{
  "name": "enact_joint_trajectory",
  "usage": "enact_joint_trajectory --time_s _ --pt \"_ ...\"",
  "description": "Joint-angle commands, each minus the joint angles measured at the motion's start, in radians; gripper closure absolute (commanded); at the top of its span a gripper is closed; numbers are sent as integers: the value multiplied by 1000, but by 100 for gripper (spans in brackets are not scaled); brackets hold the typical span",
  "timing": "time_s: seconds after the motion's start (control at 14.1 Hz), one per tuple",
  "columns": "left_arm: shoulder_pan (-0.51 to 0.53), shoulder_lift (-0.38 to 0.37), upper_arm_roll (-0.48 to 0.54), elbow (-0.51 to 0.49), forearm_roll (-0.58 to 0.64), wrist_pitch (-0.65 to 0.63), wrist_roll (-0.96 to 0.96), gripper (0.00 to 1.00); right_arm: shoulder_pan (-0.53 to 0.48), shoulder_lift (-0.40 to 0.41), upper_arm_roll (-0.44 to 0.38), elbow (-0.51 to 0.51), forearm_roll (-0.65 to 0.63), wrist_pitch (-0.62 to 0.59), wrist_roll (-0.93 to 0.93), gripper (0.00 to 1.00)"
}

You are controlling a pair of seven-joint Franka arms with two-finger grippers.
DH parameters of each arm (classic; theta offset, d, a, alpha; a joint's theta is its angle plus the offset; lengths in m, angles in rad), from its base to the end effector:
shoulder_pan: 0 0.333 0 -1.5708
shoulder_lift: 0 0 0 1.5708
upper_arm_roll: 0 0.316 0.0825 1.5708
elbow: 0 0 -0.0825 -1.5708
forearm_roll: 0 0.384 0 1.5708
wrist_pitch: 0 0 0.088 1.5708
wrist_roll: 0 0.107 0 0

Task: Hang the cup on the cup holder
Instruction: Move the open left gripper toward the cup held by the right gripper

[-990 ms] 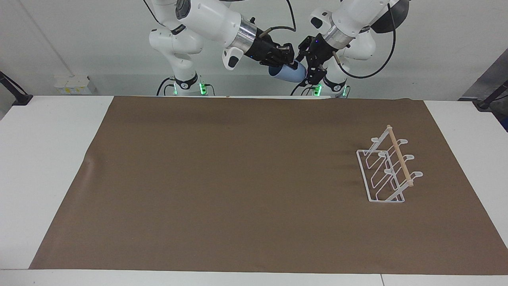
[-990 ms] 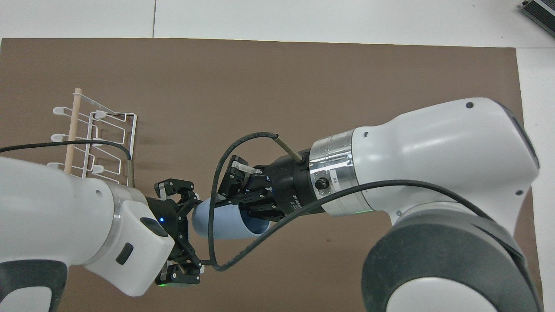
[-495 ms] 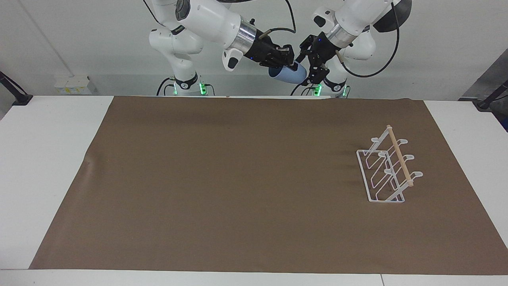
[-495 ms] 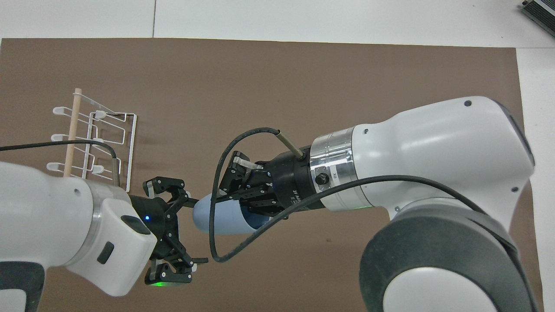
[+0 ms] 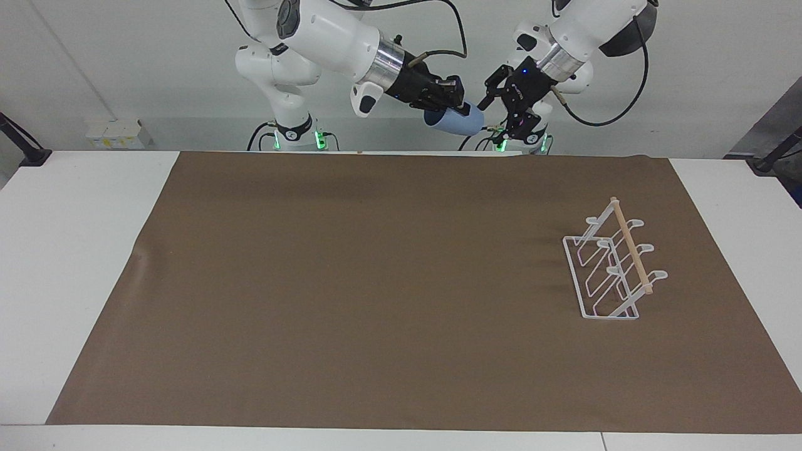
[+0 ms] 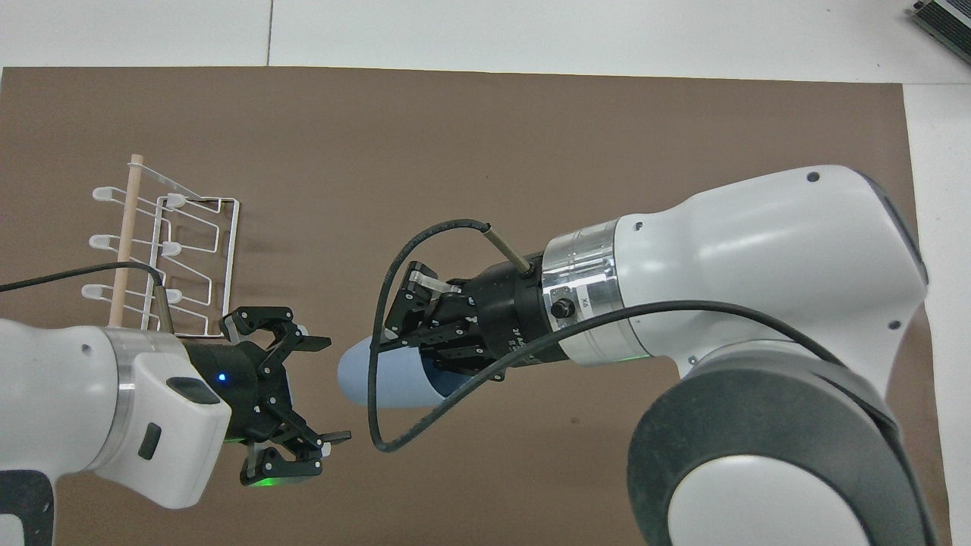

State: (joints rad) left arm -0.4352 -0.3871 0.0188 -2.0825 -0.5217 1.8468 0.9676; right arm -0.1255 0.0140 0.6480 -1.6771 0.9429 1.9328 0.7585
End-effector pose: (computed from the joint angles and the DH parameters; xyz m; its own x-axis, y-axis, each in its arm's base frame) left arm 0.3987 -0.2179 0.6091 0.2998 -0.8263 0.4768 -0.9530 -0.2360 0.1903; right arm 0.4862 0.3414 0.6312 0.8464 -0.2142 -0.4875 -0.5161 -0.5554 -0.6520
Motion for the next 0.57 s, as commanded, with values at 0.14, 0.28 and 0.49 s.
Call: enact_joint_trajectory --time_s 0.14,0.28,0.49 --pt "-2 -30 -8 -33 -62 81 -10 0 -13 -2 10 -3 -3 17 -1 100" --pt "-2 -30 -14 -34 -78 86 -9 0 -37 -2 2 -1 3 5 -1 100" --pt "-17 -30 -45 -34 -84 132 -13 0 -42 -3 2 13 5 0 1 100"
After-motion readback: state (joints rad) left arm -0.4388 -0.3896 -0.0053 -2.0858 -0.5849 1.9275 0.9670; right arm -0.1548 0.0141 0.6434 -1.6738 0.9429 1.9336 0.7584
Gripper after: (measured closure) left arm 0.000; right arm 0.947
